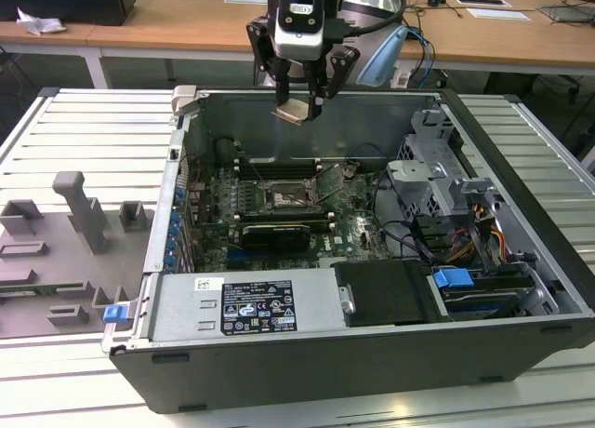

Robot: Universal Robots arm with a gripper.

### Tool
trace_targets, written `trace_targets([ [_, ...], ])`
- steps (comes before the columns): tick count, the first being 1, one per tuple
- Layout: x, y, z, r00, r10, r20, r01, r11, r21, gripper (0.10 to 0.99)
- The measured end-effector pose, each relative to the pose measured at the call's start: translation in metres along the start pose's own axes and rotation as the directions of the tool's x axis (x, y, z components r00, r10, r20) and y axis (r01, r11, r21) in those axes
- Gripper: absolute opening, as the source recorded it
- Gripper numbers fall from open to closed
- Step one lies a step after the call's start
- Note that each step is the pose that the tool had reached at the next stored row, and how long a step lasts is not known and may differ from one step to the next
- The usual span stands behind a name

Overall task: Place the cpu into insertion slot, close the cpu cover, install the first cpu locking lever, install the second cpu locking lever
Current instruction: 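Place the cpu into insertion slot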

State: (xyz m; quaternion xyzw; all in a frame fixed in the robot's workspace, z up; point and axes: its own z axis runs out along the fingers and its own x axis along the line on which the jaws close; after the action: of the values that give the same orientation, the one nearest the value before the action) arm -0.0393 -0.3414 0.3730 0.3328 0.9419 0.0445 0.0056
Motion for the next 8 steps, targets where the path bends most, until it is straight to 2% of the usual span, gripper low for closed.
trace_targets([
  [8,0.0,0.0,0.0,0.9995,0.033,0.0028,-0.033,0.9995,-0.001,0.529],
])
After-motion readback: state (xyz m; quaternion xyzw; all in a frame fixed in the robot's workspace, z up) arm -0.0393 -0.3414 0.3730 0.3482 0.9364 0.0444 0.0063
